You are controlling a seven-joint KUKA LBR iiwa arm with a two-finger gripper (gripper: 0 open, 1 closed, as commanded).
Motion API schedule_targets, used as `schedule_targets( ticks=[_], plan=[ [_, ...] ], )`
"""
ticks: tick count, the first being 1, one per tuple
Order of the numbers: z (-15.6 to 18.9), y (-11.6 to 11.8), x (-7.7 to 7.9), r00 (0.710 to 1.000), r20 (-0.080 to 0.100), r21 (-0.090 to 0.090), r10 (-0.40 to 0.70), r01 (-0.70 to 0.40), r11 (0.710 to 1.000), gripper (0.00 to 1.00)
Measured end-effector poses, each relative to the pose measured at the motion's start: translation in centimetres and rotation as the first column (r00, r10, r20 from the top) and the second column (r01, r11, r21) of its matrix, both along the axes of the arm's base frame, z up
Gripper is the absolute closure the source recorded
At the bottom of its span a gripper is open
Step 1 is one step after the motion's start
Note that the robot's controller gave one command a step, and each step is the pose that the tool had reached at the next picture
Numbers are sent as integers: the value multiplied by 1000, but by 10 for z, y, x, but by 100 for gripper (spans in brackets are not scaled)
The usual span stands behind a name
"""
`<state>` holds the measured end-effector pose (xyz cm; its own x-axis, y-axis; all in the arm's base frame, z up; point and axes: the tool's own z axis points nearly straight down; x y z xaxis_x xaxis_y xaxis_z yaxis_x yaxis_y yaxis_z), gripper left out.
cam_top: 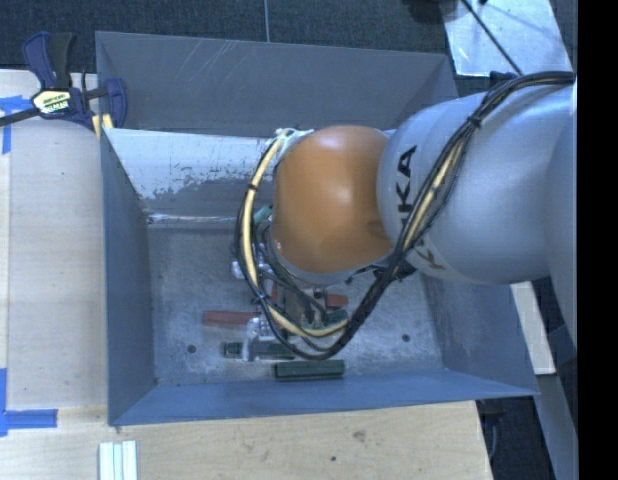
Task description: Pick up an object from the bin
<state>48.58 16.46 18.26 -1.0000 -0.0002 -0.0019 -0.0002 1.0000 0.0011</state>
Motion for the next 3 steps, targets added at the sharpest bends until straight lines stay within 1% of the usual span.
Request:
schedule_targets(
  ticks=[1,2,3],
  plan=[
    [-107,-15,29,990,18,1,142,-142,990,100],
    [-107,-15,29,990,18,2,142,-142,990,100],
    [-75,-24,32,987,-2,-1,158,-158,987,100]
  ],
)
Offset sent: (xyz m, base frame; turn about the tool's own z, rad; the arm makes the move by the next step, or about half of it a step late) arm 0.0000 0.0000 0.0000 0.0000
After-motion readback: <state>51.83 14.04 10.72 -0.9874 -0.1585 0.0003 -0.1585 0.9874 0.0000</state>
